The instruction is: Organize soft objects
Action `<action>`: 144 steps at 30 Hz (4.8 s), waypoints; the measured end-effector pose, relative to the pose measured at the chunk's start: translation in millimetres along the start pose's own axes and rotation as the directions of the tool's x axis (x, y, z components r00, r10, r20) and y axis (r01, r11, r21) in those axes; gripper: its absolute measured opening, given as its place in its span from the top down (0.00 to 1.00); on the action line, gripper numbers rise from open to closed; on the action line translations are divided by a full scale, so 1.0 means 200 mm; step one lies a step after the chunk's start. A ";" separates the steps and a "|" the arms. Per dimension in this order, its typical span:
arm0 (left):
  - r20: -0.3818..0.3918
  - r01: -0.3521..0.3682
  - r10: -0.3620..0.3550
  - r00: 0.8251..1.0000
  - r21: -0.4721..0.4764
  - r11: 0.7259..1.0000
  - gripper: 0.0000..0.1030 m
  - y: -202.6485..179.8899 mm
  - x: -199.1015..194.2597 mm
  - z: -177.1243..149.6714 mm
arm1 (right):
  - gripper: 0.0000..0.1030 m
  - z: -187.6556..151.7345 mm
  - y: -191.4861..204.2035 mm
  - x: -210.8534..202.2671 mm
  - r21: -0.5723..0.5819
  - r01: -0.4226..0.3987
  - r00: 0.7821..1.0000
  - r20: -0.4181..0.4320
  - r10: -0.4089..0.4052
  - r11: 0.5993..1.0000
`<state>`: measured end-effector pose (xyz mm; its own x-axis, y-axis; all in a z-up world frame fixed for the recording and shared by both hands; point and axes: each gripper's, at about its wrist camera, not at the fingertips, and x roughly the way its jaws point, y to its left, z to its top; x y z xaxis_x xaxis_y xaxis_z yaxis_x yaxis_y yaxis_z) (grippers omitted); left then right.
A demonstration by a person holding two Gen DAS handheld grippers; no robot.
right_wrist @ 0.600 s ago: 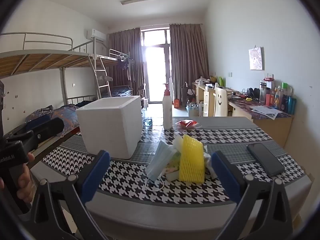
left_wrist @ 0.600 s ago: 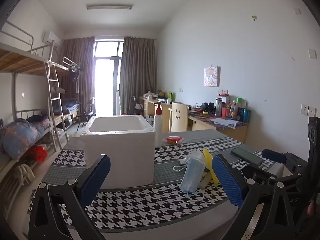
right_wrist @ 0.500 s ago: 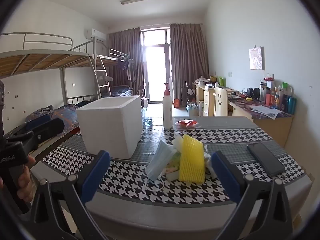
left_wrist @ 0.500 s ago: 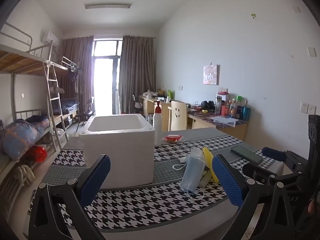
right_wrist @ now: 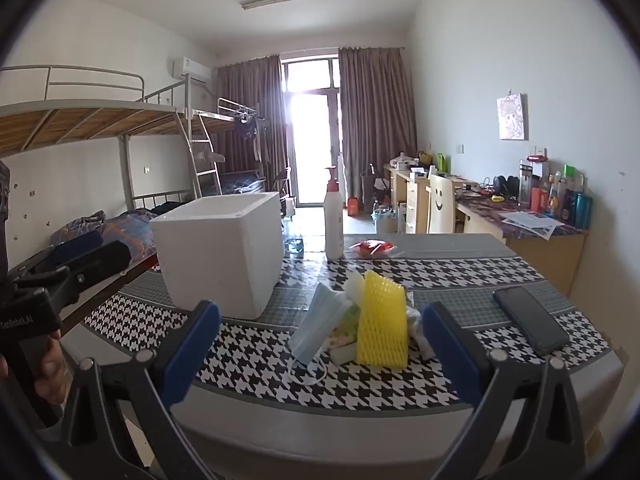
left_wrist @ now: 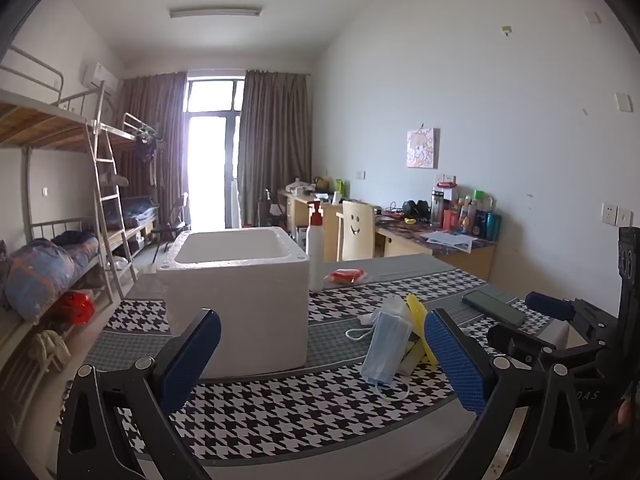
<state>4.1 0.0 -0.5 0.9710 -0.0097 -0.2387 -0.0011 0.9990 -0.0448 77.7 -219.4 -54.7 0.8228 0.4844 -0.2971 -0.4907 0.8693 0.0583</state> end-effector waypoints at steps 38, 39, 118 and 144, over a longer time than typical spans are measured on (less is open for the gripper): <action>-0.042 0.001 -0.002 0.999 -0.016 1.000 0.01 0.01 0.09 0.00 | 0.01 0.00 -0.02 0.06 0.007 0.011 1.000 -0.017 -0.011 1.000; -0.042 0.004 -0.004 0.999 -0.015 1.000 0.01 0.00 0.10 0.00 | 0.01 0.00 -0.02 0.07 0.008 0.010 1.000 -0.018 -0.010 1.000; -0.484 0.259 -0.209 0.850 0.038 0.965 0.16 -0.25 0.98 -0.24 | 0.28 -0.17 -0.35 0.54 0.099 0.072 0.952 -0.302 -0.039 0.992; -0.528 0.319 -0.279 0.802 -0.015 0.947 0.77 -0.27 1.09 -0.28 | 0.50 -0.20 -0.39 0.62 0.145 0.028 0.938 -0.346 0.024 0.989</action>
<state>202.5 -58.5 -105.1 0.6531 -0.3094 -0.6911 0.3055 0.9428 -0.1334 207.5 -231.6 -133.7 0.6609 0.4412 -0.6071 -0.4204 0.8877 0.1875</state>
